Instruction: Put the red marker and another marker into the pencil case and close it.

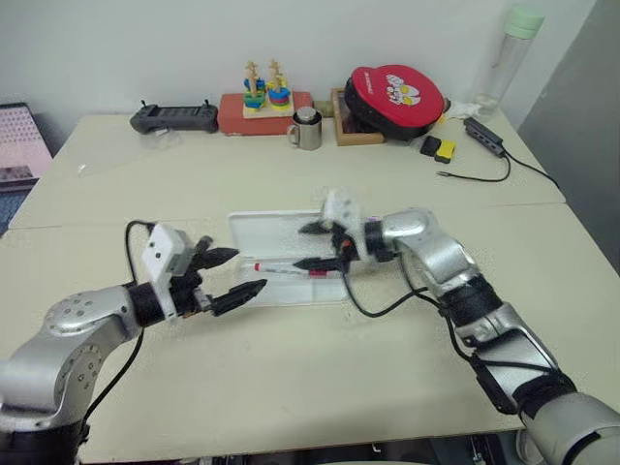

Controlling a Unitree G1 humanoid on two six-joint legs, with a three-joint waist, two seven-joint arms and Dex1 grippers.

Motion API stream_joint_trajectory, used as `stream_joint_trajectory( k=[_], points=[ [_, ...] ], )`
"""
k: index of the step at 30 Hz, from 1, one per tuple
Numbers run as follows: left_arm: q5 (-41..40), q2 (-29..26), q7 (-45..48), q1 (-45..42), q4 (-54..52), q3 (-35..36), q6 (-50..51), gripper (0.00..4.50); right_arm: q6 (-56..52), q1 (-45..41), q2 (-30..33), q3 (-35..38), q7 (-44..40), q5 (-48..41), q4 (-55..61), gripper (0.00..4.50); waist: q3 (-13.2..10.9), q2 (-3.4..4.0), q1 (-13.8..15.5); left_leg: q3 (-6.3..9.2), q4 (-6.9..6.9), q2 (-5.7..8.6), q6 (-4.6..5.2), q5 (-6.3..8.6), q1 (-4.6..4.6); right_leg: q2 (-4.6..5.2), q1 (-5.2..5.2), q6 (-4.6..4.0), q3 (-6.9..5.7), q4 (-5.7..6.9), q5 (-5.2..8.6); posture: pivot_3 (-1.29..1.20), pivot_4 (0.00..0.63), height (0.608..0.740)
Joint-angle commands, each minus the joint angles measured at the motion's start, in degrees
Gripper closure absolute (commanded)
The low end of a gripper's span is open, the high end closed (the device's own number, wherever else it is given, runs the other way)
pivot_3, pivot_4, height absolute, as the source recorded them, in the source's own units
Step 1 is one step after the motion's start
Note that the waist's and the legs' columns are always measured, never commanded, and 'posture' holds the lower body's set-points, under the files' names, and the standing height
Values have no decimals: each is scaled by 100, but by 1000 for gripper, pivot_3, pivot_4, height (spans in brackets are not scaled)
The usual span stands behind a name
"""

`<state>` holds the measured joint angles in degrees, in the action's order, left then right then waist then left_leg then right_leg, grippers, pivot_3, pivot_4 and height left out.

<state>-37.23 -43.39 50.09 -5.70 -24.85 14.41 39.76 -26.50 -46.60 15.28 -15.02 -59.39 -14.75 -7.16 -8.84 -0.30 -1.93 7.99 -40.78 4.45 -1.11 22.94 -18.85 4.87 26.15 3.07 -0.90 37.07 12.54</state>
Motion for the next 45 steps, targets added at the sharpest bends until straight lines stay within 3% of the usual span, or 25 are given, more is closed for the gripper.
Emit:
stream_joint_trajectory(
  k=[1,8,16,23,32,38,45],
  points=[
    [-125,-21,254,-593,-45,-504,21,0,-1041,463,-44,1129,937,-916,1640,10,1,-1,15,2,0,0,0,0,1,0,-2,0,-2,0,0,0,150,740],
    [128,71,785,-1444,493,-1391,-224,0,-2415,1743,-438,1523,3587,-193,3067,10,1,-1,11,-15,3,1,0,0,5,-1,2,0,12,8,0,0,150,740],
    [296,121,998,-1727,798,-1619,-456,0,-3613,2078,-825,1259,5269,680,3212,10,1,-1,-10,-24,2,-1,0,0,8,-6,6,0,13,12,0,0,150,740],
    [339,178,841,-1619,692,-1551,-476,0,-3779,2005,-1231,1126,5446,685,2719,10,1,0,-8,-23,1,1,0,0,7,-6,5,0,15,10,0,0,150,740],
    [338,164,773,-1494,606,-1470,-507,0,-3654,1945,-1260,783,5648,1014,1862,10,2,-1,-21,-24,1,1,0,0,10,-6,2,1,15,10,0,0,150,740],
    [410,248,741,-1602,712,-1512,-627,0,-3522,1935,-1257,712,5759,1167,1745,1136,4,-2,-27,-25,0,1,0,0,14,-6,-1,1,16,12,0,0,150,740],
    [437,316,702,-1647,752,-1519,-673,0,-3482,1966,-1154,705,5697,1221,1759,2803,4,-2,-24,-24,-1,2,0,0,14,-7,-1,1,16,12,0,0,150,740]
  ],
)
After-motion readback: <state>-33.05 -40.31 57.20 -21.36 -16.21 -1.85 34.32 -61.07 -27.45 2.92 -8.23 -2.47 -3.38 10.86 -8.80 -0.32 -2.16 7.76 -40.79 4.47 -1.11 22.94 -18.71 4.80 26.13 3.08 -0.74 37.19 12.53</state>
